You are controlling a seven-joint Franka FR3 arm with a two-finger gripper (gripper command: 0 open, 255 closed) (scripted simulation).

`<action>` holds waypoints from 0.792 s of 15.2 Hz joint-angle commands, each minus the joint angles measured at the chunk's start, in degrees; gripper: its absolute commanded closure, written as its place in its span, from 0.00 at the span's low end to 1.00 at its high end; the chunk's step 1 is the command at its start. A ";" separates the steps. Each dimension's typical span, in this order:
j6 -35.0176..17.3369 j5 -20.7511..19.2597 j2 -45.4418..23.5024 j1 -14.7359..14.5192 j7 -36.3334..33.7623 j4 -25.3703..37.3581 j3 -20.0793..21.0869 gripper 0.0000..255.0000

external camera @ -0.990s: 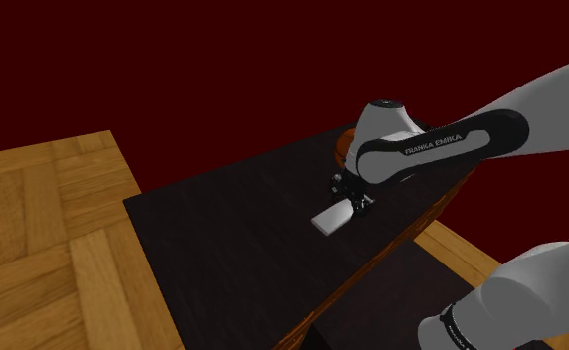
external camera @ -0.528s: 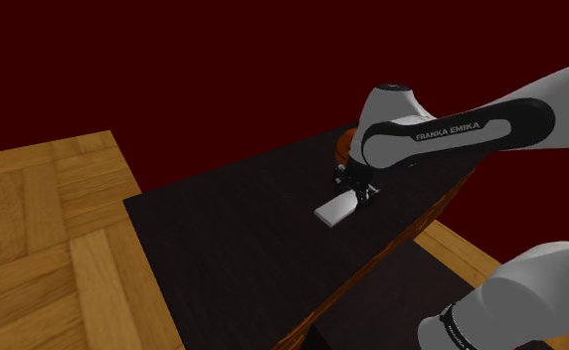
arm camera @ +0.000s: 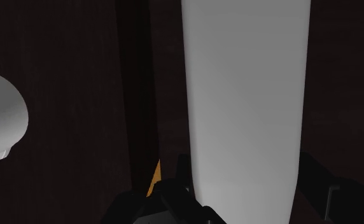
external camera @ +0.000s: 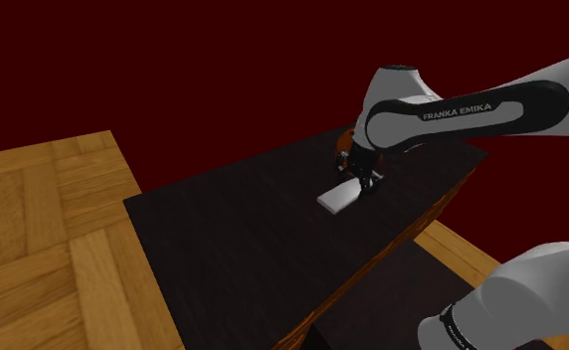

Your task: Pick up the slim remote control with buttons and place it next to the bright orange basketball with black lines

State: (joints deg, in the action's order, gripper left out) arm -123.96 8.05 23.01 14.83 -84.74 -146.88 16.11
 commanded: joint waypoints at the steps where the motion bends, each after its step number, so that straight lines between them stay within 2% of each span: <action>1: -0.48 -1.42 -3.59 1.41 1.05 3.00 -0.79 1.00; 12: 1.21 -7.90 -24.19 6.92 6.21 24.75 -4.99 1.00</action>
State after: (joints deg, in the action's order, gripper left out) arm -123.01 0.67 0.82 21.31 -79.13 -124.37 11.54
